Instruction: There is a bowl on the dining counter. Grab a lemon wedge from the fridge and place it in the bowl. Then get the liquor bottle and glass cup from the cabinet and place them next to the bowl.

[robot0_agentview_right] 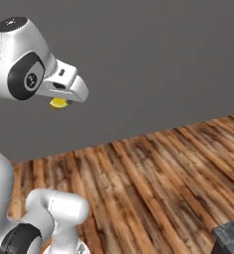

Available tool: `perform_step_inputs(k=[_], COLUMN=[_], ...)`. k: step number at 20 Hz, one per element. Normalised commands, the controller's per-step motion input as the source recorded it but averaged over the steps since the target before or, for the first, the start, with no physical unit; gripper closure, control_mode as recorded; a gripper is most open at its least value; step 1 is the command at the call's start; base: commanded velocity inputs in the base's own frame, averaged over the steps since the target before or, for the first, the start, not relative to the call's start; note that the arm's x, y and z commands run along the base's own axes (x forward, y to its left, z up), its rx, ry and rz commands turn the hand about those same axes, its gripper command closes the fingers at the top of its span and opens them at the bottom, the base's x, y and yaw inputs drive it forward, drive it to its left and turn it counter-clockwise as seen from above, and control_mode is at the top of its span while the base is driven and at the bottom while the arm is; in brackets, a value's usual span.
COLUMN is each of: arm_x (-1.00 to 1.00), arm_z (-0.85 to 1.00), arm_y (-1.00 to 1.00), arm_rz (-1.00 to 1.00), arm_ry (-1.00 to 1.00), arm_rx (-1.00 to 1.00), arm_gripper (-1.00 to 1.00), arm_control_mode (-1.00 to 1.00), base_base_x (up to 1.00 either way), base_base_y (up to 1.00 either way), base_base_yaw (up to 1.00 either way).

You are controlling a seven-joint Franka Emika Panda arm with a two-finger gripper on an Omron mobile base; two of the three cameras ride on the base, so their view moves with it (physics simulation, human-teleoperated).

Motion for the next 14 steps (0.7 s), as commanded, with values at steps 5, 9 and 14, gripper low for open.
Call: perform_step_inputs(k=[5,9,14], arm_x=[0.00,0.00,0.00], arm_z=[0.00,0.00,0.00], arm_y=[0.00,0.00,0.00], arm_rz=[0.00,0.00,0.00], arm_ry=[0.00,0.00,0.00], arm_rx=[0.00,0.00,0.00], arm_gripper=[1.00,1.00,1.00], arm_control_mode=[1.00,1.00,1.00], base_base_x=[0.99,0.96,0.97], base_base_y=[0.00,0.00,0.01], base_base_yaw=[-0.54,-0.56,-0.56])
